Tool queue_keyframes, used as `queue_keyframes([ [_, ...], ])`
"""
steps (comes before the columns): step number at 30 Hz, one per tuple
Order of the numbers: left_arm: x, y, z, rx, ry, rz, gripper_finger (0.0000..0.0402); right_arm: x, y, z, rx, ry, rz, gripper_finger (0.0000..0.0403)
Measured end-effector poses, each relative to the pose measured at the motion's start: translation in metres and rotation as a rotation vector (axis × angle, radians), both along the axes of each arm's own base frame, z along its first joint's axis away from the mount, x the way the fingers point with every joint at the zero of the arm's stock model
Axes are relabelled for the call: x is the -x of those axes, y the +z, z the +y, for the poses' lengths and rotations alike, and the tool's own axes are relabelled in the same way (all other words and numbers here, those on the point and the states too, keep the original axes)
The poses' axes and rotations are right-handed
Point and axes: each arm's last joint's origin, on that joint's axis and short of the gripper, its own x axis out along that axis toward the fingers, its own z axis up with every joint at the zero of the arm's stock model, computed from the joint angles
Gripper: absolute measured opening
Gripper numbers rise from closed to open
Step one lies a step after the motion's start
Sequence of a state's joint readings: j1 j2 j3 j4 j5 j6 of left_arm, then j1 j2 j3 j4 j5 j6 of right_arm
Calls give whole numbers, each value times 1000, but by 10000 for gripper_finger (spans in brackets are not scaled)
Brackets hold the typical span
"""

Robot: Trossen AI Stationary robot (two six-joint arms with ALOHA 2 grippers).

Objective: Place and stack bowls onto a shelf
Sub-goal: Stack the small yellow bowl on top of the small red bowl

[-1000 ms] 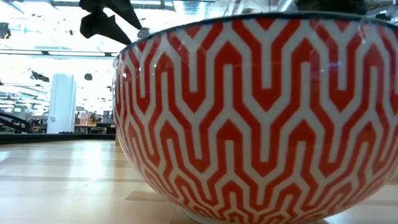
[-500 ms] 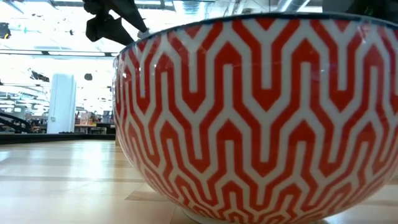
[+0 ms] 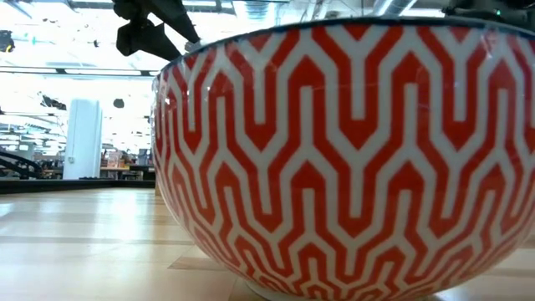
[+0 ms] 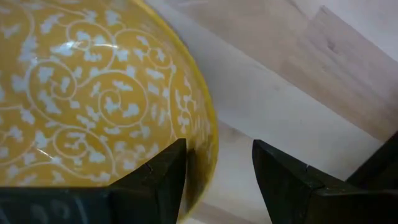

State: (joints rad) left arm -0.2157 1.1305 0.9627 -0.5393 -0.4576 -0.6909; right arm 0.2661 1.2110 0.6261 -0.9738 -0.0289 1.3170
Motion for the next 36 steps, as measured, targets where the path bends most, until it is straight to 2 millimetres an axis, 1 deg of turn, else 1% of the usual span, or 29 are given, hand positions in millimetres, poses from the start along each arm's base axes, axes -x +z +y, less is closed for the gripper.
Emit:
queue_keyframes([
  [4,0,0,0,-1,0,0,261,-6,0,1,-15,0,-59,197],
  [7,-1,1,0,1,0,-18,261,-11,0,2,-2,2,-121,175],
  [9,-4,2,0,-9,-4,-38,261,-15,1,2,23,-4,-171,147],
  [11,-11,2,1,-27,-15,-59,261,-18,2,0,60,-42,-206,109],
  [14,-28,-5,3,-59,-56,-66,261,-22,3,-2,105,-64,-256,44],
  [15,-34,-8,3,-54,-63,-73,261,-25,4,-3,128,-67,-278,35],
  [20,-61,-23,10,-6,-59,-81,261,-38,21,-8,246,-67,-378,36],
  [24,-80,-25,21,-16,-40,-59,261,-51,43,-14,336,-68,-470,39],
  [29,-102,-7,30,-33,-80,-88,261,-73,79,-19,449,-58,-582,38],
  [33,-114,10,35,-55,-87,-104,261,-96,108,-19,570,27,-611,38],
  [36,-119,26,39,-71,-81,-113,261,-113,124,-18,667,97,-568,38],
])
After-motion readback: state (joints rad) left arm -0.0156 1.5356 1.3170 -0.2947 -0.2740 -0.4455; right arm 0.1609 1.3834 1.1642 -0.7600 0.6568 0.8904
